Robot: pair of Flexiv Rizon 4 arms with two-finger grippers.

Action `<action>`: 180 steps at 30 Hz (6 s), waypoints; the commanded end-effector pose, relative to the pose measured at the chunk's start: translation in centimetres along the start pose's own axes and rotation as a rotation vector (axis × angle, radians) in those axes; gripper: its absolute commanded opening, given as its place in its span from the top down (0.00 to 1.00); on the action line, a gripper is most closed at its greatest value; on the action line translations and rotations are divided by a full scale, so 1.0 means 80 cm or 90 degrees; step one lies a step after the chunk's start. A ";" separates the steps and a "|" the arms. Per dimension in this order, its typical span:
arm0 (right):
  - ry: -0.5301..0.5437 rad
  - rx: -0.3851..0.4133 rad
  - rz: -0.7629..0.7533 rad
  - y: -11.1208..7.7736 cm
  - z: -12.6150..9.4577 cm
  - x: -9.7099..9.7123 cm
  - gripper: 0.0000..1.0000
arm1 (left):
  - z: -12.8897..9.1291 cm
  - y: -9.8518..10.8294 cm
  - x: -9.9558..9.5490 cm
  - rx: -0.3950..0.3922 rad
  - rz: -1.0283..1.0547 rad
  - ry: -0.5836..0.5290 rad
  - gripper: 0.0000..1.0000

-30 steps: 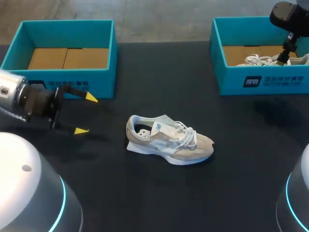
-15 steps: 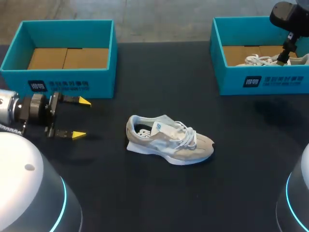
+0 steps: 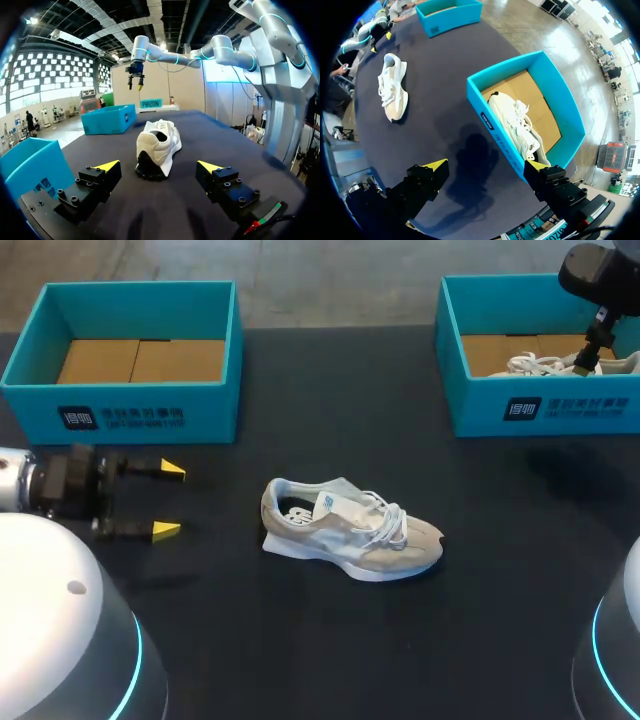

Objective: Take the shoe out of the shoebox, open the shoe tongue, remove and reinsert the insole, then place the shoe into the shoebox

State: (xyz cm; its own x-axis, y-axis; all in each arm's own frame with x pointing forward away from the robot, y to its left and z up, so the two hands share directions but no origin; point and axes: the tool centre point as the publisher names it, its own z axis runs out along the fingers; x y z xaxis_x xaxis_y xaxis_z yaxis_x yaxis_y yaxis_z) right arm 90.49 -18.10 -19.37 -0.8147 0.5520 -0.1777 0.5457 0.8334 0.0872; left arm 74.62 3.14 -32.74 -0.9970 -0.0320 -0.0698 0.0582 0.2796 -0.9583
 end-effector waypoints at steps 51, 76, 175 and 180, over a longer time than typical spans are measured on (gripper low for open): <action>0.001 0.000 0.000 0.000 0.000 -0.001 0.00 | 0.067 0.072 -0.020 -0.012 -0.023 -0.002 0.00; 0.001 0.000 0.000 0.000 0.000 -0.001 0.00 | 0.067 0.071 -0.023 -0.017 -0.022 0.002 0.00; 0.001 0.000 0.000 0.000 0.000 -0.001 0.00 | 0.209 0.049 0.006 -0.030 -0.022 0.232 1.00; 0.001 0.000 0.000 0.000 0.000 -0.001 0.00 | 0.203 0.051 0.013 -0.021 -0.030 0.191 1.00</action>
State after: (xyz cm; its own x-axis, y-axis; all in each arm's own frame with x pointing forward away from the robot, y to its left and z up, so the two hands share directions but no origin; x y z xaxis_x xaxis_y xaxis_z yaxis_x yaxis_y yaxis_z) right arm 90.49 -18.09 -19.37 -0.8147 0.5520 -0.1777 0.5457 0.8335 0.0872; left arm 75.85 -11.79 -41.37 -0.9562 0.2812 0.0812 0.0134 0.3192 -0.9476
